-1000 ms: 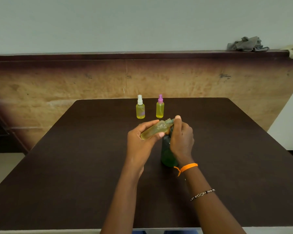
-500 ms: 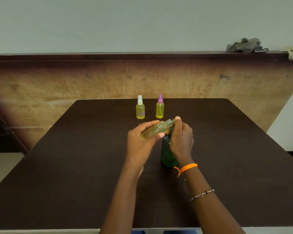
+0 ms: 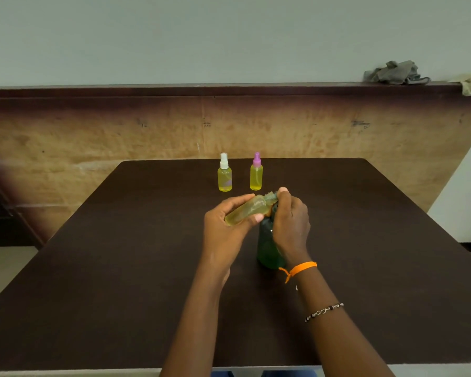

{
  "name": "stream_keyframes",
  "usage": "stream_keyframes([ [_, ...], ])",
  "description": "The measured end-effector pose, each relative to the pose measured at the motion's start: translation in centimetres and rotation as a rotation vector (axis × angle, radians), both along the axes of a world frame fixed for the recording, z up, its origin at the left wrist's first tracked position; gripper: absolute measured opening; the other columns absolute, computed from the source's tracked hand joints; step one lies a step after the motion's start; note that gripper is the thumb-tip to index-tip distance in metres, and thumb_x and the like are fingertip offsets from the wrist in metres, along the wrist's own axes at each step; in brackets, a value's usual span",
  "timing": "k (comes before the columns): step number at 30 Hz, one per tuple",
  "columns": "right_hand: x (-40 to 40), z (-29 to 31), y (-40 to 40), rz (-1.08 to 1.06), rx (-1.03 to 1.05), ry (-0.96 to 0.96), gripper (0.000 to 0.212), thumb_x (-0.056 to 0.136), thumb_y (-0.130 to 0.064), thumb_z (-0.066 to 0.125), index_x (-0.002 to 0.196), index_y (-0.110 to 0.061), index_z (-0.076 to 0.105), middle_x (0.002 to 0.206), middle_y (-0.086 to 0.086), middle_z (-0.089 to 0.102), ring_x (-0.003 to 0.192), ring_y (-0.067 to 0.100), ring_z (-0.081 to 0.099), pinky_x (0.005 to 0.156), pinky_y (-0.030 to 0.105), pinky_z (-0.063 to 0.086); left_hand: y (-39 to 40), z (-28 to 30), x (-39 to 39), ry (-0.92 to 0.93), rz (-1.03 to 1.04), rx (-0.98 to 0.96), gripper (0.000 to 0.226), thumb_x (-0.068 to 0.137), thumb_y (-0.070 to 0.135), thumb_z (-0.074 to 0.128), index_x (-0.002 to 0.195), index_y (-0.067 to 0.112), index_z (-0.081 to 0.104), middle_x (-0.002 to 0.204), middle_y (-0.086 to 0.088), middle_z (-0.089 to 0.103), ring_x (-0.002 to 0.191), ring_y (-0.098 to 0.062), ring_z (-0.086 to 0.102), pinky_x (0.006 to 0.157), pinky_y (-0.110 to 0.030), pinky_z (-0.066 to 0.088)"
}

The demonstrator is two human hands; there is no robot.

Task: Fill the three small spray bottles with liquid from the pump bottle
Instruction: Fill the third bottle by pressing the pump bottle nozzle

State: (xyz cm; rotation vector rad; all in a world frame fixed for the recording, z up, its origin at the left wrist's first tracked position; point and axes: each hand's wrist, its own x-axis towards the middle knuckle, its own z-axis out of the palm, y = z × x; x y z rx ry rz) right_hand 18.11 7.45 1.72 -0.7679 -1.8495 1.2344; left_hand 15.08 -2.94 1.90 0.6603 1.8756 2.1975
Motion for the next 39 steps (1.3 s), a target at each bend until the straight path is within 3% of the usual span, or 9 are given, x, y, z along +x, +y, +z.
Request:
stream_keyframes([
  [3, 0.01, 0.04, -0.04, -0.008, 0.004, 0.002, 0.051, 0.099, -0.029, 0.037, 0.05, -0.017, 0.041, 0.053, -0.004, 0.046, 0.055, 0.011, 0.042, 0.058, 0.033, 0.031, 0.04, -0.14, 0.15, -0.013, -0.003, 0.004, 0.035, 0.075, -0.001, 0.073, 0.103, 0.02, 0.069, 0.098, 0.007, 0.071, 0.091, 0.002, 0.066, 0.071, -0.011, 0.05],
  [9, 0.15, -0.18, -0.1, 0.029, 0.042, -0.005, 0.056, 0.097, -0.047, 0.032, 0.05, -0.02, 0.042, 0.053, -0.007, 0.046, 0.055, 0.007, 0.044, 0.059, 0.026, 0.034, 0.02, 0.08, 0.07, -0.005, 0.003, 0.023, 0.035, 0.076, 0.0, 0.072, 0.106, 0.017, 0.069, 0.098, 0.006, 0.072, 0.092, 0.0, 0.066, 0.073, -0.012, 0.051],
  [14, 0.03, -0.04, 0.02, -0.008, 0.015, 0.008, 0.053, 0.1, -0.028, 0.036, 0.048, -0.019, 0.041, 0.052, -0.006, 0.046, 0.054, 0.009, 0.042, 0.057, 0.023, 0.031, -0.01, -0.16, 0.0, 0.002, 0.004, 0.006, 0.036, 0.074, -0.001, 0.073, 0.104, 0.018, 0.069, 0.1, 0.004, 0.071, 0.092, 0.0, 0.066, 0.072, -0.012, 0.05],
  [17, -0.06, -0.13, 0.1, -0.018, 0.025, 0.005, 0.051, 0.1, -0.026, 0.037, 0.05, -0.017, 0.041, 0.053, -0.004, 0.046, 0.054, 0.011, 0.042, 0.056, 0.025, 0.031, -0.03, -0.34, 0.07, -0.009, 0.002, 0.01, 0.036, 0.074, -0.002, 0.073, 0.104, 0.018, 0.069, 0.099, 0.005, 0.072, 0.091, 0.0, 0.066, 0.073, -0.012, 0.051],
  [23, 0.04, -0.29, -0.13, 0.027, 0.04, 0.005, 0.055, 0.097, -0.047, 0.031, 0.05, -0.02, 0.042, 0.053, -0.007, 0.045, 0.054, 0.008, 0.044, 0.06, 0.027, 0.035, 0.09, -0.22, -0.15, -0.001, 0.01, 0.014, 0.035, 0.076, 0.001, 0.073, 0.107, 0.017, 0.069, 0.099, 0.007, 0.072, 0.094, -0.002, 0.067, 0.076, -0.015, 0.053],
  [31, -0.06, -0.22, 0.09, -0.004, 0.034, 0.009, 0.051, 0.1, -0.026, 0.036, 0.05, -0.018, 0.042, 0.052, -0.005, 0.046, 0.054, 0.01, 0.043, 0.056, 0.028, 0.032, 0.08, -0.47, -0.04, -0.003, 0.006, 0.006, 0.035, 0.074, 0.0, 0.074, 0.103, 0.019, 0.069, 0.1, 0.005, 0.072, 0.093, -0.001, 0.066, 0.073, -0.013, 0.051],
  [39, 0.05, -0.51, -0.08, 0.03, 0.042, 0.041, 0.053, 0.098, -0.043, 0.034, 0.05, -0.022, 0.041, 0.051, -0.008, 0.044, 0.053, 0.007, 0.043, 0.059, 0.027, 0.035, 0.11, -0.31, -0.09, -0.001, 0.002, 0.02, 0.034, 0.076, 0.003, 0.073, 0.104, 0.021, 0.068, 0.099, 0.008, 0.071, 0.093, 0.0, 0.066, 0.074, -0.013, 0.052],
])
